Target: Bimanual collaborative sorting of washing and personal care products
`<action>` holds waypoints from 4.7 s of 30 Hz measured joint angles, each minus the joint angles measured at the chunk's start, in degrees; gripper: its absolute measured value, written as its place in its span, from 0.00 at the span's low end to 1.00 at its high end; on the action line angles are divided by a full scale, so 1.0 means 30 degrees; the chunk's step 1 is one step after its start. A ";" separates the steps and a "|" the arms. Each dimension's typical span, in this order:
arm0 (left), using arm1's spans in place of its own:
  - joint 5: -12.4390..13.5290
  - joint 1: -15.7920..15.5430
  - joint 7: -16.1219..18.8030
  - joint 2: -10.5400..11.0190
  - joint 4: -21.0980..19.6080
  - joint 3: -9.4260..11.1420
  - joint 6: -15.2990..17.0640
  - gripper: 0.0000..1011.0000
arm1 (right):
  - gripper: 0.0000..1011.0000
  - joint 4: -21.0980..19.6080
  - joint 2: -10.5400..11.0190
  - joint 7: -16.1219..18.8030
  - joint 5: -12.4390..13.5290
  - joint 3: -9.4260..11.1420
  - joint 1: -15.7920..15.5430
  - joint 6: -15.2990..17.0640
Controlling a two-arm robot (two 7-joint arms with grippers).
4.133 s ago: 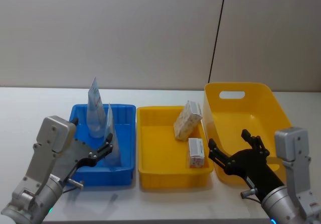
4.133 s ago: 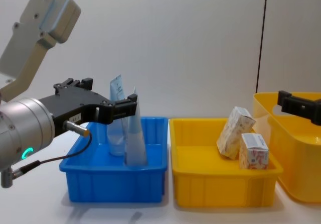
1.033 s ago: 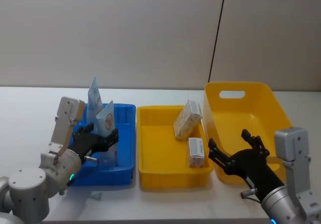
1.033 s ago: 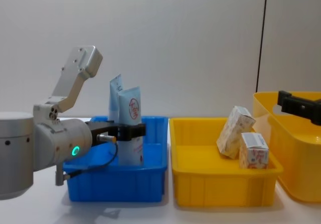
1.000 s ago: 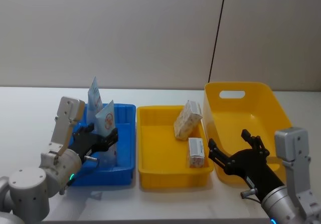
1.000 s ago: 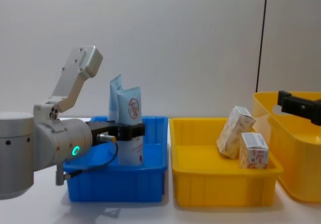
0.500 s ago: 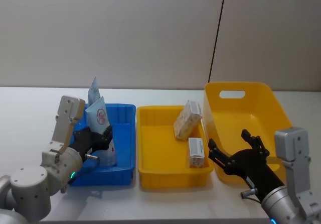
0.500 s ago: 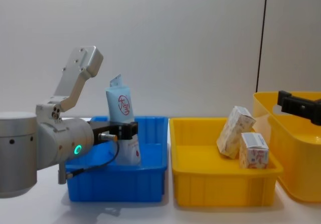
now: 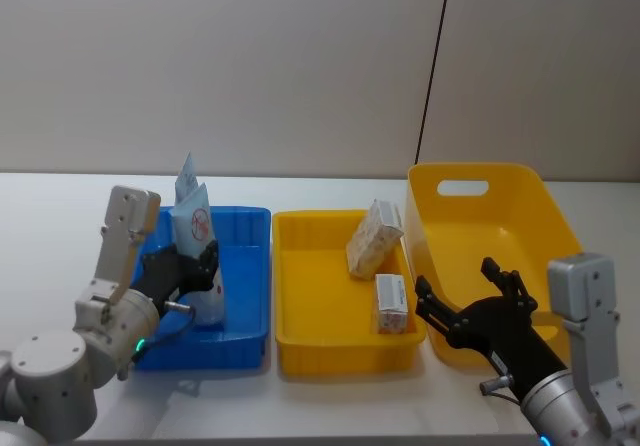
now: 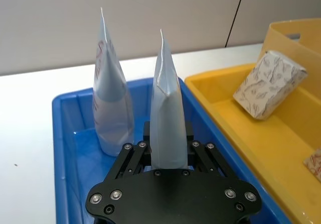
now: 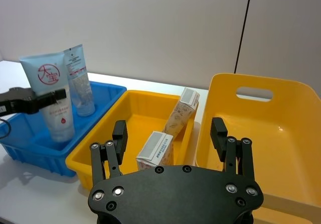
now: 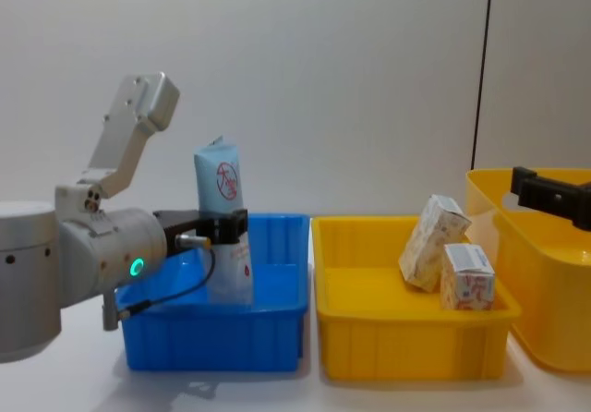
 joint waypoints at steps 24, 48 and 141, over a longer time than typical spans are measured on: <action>-0.0447 0.0825 -0.1307 0.1107 -0.4665 -0.0957 -0.0512 0.28 | 0.99 0.0000 0.0001 0.0000 0.0000 0.0000 -0.0001 0.0000; -0.1891 0.0226 -0.6669 0.1065 -0.3696 0.0549 -0.2155 0.28 | 0.99 -0.0001 0.0000 0.0000 0.0001 0.0000 -0.0001 0.0000; -0.2325 -0.0357 -1.0537 0.0884 -0.1875 0.2228 -0.3967 0.30 | 0.61 0.7449 -0.2256 0.3207 -0.4240 -0.5147 0.7228 0.1222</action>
